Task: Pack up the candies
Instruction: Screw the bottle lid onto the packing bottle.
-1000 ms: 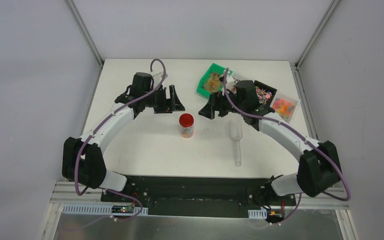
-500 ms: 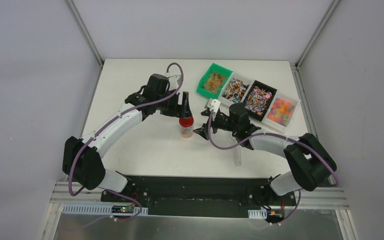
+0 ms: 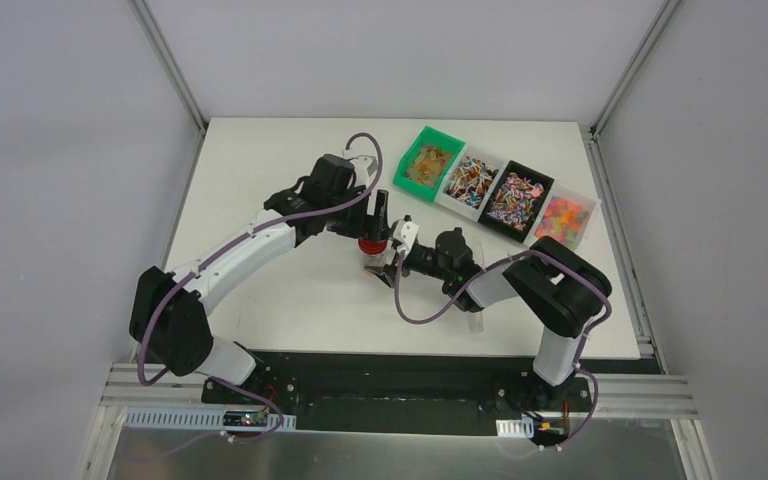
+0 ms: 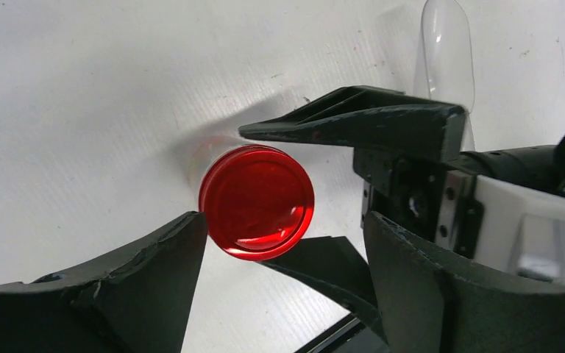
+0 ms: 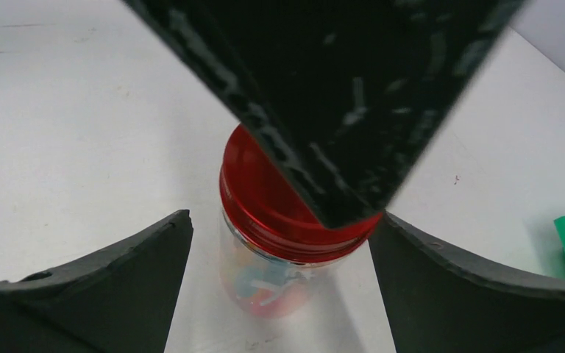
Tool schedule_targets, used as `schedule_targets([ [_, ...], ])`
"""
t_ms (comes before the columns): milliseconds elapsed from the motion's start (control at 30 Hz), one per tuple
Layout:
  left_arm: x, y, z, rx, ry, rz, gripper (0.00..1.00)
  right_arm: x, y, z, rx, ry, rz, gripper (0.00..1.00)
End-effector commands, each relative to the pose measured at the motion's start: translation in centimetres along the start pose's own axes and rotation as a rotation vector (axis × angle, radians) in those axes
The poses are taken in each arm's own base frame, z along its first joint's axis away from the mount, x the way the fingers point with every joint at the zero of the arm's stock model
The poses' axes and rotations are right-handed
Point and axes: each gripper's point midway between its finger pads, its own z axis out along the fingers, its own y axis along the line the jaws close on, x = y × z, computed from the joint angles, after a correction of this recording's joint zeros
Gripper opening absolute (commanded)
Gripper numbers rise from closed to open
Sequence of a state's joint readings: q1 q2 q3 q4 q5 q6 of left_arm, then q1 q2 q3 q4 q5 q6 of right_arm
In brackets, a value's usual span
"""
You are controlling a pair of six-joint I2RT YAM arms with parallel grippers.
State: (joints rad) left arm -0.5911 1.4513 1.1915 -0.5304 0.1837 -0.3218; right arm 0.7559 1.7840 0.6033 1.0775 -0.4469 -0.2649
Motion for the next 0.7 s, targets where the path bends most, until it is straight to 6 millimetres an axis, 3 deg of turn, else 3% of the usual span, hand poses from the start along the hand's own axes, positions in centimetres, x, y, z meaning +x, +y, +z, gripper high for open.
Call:
schedule_targets([
  [0,-1.0,-0.2,0.4,-0.010,-0.051,0.046,0.80,-2.4,-0.6,1.0,0.055,-0.117,-0.101,0.91],
  [533,0.9,0.2,1.9,-0.050,-0.005,0.076,0.76,0.2,-0.4,0.5,0.086,-0.107,-0.077,0.93],
  [667,1.3,0.5,1.9,-0.063,0.003,0.086,0.73,0.5,-0.4,0.7,0.078,-0.106,-0.073,0.89],
])
